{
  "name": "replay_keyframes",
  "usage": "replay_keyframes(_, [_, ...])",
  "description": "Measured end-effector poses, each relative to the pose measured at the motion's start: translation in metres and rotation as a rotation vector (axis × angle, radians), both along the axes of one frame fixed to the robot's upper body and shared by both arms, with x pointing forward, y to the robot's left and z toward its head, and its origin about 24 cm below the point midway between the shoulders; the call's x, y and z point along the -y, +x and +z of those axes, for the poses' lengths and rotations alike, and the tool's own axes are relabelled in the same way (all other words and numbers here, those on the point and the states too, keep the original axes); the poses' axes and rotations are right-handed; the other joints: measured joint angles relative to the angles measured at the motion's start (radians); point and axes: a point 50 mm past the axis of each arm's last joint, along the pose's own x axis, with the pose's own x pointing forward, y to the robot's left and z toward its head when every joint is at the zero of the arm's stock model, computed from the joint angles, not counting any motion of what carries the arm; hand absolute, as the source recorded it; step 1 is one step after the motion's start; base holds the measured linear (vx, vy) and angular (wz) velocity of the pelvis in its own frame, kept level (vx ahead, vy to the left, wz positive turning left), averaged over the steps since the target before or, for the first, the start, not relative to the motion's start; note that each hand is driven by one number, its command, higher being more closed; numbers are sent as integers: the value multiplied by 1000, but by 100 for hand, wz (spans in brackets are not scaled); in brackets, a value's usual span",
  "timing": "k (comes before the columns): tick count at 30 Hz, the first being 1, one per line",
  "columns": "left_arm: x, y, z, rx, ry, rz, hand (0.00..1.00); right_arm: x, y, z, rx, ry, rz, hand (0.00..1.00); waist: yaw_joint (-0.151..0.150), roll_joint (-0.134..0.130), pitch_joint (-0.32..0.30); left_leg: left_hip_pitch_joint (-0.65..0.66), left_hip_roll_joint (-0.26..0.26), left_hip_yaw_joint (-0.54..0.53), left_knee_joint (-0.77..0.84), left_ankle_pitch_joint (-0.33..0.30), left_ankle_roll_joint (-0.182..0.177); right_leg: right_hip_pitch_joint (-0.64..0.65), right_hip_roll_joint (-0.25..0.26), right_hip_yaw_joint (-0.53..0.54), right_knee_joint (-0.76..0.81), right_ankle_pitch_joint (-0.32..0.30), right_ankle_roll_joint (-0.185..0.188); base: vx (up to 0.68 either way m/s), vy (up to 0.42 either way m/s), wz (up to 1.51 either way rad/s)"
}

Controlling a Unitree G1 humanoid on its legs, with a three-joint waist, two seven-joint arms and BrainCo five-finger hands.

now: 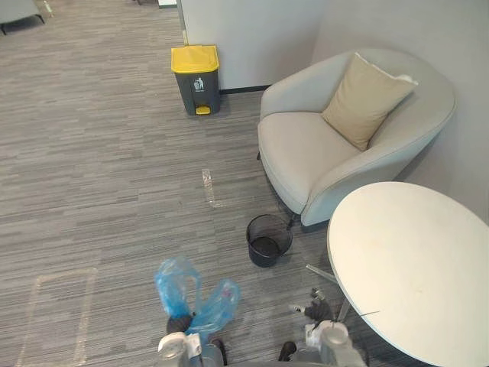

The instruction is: Gather rubbish on tea table into small bin, then transfer packed bag to large trash can.

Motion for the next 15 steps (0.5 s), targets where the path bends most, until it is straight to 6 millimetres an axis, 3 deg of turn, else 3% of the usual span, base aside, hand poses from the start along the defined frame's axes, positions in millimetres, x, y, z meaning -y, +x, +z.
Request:
replay_keyframes(5, [-3, -7, -4, -40, 17, -32, 100, 7, -5, -6, -42, -17, -22, 0, -3, 1, 1, 17, -42, -21, -21, 7, 14, 43, -12, 24, -57, 24, 12, 3, 128, 16])
replay_keyframes(8, [-6, -9, -5, -49, 21, -21, 100, 8, 0, -5, -38, -19, -29, 0, 2, 0, 2, 9, -56, -22, 8, -25, 41, 34, -28, 25, -34, 3, 28, 16, 60, 0])
replay_keyframes(11, [-9, -10, -5, -53, 25, -20, 100, 10, 0, -5, -40, -25, -28, 0, -2, -9, 8, -5, -73, -44, 87, -105, 54, 8, -82, 28, 116, -92, 52, 44, 78, 19])
replay_keyframes(12, [-8, -11, -5, -56, 24, -22, 100, 13, -1, -5, -42, -33, -29, 0, -6, -5, 6, -2, -81, -64, 108, -128, 66, -5, -97, 30, 198, -102, 44, 153, 86, 41])
replay_keyframes(14, [-5, -11, -6, -56, 14, -15, 100, 19, -4, -6, -49, -48, -32, 0, -10, 8, 15, 16, -81, -117, 122, -150, 90, -93, -106, 85, 435, -60, -28, 185, 98, 61])
replay_keyframes(15, [-4, -8, -5, -48, 10, -15, 100, 18, -10, -8, -63, -41, -40, 0, -17, 20, 22, 35, -69, -157, 134, -160, 102, -137, -73, 130, 513, -102, -26, 190, 26, 69])
